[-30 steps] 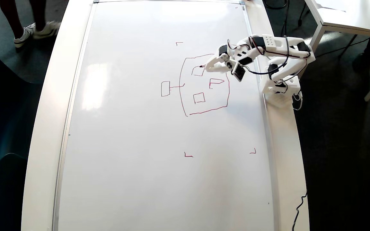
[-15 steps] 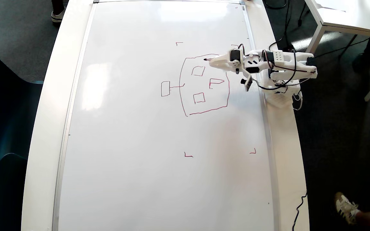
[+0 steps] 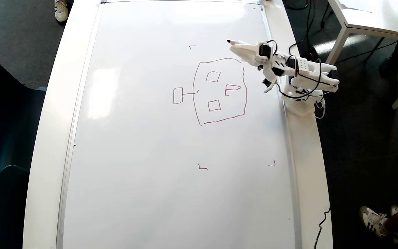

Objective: Draw on a whiteboard a robot head using a pen attached to the gripper

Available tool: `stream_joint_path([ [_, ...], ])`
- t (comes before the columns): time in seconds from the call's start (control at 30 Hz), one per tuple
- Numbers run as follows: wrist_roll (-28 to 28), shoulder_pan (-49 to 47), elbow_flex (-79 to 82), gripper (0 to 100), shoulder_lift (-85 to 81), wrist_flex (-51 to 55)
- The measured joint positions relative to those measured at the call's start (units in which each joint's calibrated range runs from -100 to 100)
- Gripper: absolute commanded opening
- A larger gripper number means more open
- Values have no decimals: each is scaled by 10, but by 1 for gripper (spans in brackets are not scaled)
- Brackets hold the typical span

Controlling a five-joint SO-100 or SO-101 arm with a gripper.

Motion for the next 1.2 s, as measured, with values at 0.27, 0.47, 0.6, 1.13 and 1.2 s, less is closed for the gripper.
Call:
stream_joint_path([
  [0.27, 1, 0, -3, 1, -66, -212],
  [0.47, 1, 23, -3, 1, -75, -348],
  [0.6, 1, 32, -5, 1, -81, -498],
  [1.13, 1, 27, -5, 1, -83, -856],
  [1.2, 1, 28, -5, 1, -83, -878],
])
